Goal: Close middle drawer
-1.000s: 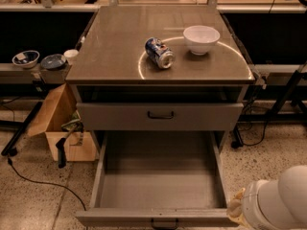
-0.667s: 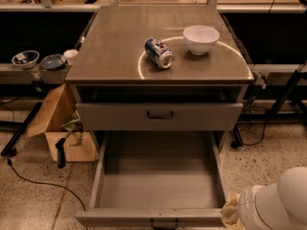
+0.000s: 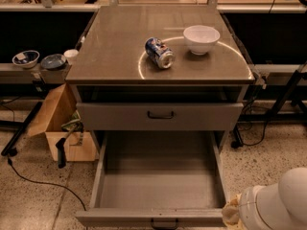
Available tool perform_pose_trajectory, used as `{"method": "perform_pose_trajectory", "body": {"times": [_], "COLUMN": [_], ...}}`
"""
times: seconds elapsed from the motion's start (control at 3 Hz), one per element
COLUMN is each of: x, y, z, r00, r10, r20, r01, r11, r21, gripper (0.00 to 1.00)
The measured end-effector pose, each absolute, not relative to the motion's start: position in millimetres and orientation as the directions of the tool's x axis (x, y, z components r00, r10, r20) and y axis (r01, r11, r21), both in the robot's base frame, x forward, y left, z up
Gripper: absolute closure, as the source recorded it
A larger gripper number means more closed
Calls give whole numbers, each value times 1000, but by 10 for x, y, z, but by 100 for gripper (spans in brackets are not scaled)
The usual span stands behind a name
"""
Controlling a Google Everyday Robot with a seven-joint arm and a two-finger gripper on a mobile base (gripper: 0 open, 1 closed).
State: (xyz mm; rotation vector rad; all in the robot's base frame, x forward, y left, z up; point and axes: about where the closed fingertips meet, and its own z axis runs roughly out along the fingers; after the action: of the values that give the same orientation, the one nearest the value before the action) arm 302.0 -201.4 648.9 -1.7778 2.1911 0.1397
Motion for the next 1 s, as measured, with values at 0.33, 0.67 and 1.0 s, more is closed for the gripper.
{"method": "perform_pose_trajectory", "body": {"times": [0.33, 0.67, 1.0], "x": [3010, 3013, 3074], "y": [-1998, -1952, -1942], "z": [6423, 6206, 5800], "r00": [-201, -227, -275], "r10": [-939, -930, -911], "r20": [-280, -288, -309], "r01": [-965, -961, -950], "r11": [239, 261, 306], "r21": [-110, -87, -57], "gripper": [100, 100, 100]}}
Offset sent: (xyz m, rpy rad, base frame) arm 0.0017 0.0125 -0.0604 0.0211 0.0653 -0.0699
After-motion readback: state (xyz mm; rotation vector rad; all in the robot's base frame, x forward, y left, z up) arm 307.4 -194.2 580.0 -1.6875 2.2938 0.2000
